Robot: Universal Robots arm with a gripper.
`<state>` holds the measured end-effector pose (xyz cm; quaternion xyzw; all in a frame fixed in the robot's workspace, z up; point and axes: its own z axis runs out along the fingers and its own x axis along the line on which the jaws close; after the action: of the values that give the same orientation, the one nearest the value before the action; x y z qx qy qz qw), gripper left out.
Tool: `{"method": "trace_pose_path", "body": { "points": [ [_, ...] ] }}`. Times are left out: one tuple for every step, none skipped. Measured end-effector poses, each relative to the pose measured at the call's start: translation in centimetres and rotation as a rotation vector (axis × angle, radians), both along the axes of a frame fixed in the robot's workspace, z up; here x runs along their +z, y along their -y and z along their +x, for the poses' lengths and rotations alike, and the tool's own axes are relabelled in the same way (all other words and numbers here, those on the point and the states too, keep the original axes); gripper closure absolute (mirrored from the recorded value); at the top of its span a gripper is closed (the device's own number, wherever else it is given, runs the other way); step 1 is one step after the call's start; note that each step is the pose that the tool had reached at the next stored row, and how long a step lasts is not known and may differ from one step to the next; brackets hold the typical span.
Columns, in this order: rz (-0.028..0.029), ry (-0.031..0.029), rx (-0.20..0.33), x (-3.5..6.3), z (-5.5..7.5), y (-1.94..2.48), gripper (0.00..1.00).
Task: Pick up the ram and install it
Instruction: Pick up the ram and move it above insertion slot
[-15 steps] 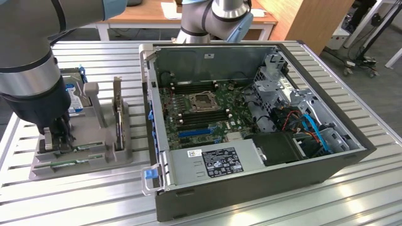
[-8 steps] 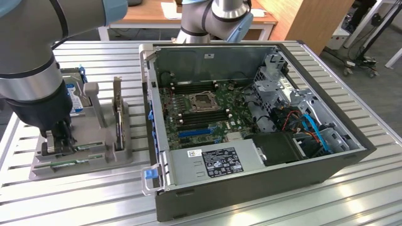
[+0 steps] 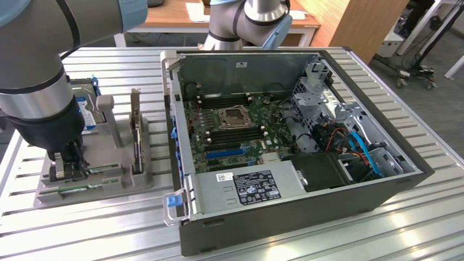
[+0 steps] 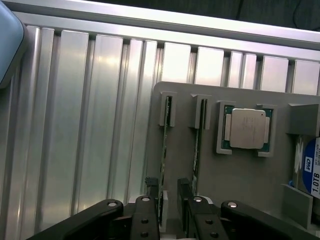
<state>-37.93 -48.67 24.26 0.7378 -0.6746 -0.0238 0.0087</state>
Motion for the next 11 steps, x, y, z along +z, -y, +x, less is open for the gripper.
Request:
{"method": "trace_pose_path", "body": {
  "points": [
    [-0.0001,-0.0001,0.0,0.01,0.0,0.07,0.71],
    [-0.0001,-0.0002,0.0,0.01,-0.01,0.11,0.71],
    [-0.0001,-0.0002,0.0,0.01,-0.01,0.11,0.71],
    [-0.0001,-0.0002,0.0,0.01,-0.01,0.11,0.71],
    [-0.0001,-0.0001,0.0,0.01,-0.01,0.11,0.71],
    [0.0,-0.0001,0.0,0.01,-0.01,0.11,0.71],
    [0.0001,0.0001,0.0,-0.05,-0.01,0.11,0.71],
    [0.0,0.0,0.0,-0.15,-0.01,0.11,0.71],
    [0.0,-0.0001,0.0,-0.27,-0.01,0.12,0.71],
    [-0.0001,-0.0002,0.0,-0.4,-0.01,0.11,0.71],
    [0.0,0.0,0.0,-0.53,-0.01,0.12,0.71]
  ]
}}
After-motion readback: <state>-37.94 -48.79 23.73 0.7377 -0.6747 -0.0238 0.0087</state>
